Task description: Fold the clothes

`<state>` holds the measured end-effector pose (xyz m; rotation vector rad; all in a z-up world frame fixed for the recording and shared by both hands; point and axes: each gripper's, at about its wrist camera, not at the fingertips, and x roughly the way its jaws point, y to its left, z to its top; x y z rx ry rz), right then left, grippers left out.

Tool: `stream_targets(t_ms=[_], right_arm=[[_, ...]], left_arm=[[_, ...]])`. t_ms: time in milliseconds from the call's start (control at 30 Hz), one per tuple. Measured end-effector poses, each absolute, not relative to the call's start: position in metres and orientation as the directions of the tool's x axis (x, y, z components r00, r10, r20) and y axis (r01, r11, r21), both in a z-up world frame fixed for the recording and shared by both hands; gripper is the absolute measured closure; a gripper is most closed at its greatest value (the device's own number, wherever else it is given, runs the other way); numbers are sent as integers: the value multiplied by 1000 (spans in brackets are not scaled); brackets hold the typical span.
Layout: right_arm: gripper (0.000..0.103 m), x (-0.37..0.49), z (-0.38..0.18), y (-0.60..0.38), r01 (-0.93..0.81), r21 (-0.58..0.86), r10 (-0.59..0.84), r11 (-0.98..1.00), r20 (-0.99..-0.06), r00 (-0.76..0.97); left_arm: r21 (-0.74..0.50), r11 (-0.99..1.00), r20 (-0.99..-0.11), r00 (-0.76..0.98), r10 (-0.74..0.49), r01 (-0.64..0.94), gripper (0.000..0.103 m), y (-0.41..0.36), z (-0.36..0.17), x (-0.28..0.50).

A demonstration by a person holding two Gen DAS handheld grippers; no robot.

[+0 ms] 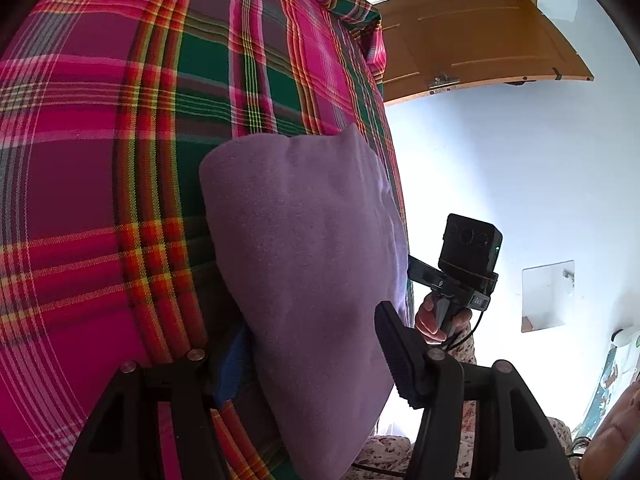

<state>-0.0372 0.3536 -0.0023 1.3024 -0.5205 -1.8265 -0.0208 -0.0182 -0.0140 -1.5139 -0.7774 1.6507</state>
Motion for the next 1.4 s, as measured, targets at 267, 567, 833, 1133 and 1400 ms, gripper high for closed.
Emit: stream_targets(t_ms=[267,567,833,1133,1400], right_arm=[[39,-37,0,351,388,722,-808,-573,-576,-122],[40,-45,1,343,403,721,-806,-564,-587,-76],[40,-44,-1,344,407,725,-810,-555,-582,-70],[71,-42,-5,357,361,730,-803,-580,-588,-99],[77,-40,-4,355,356,728,-799,-586,-591,-110]], left_arm=[[-837,-533,-535,-18,845,-119,48,-20,-12,-17],[-847,-519,-524,21,851,-112,48,-19,-11,-20],[-851,-518,-523,49,851,-87,56,-24,-16,-23],[-853,-517,-521,50,852,-69,65,-31,-14,-21],[-854,-517,-519,39,854,-50,71,-33,-11,-19]])
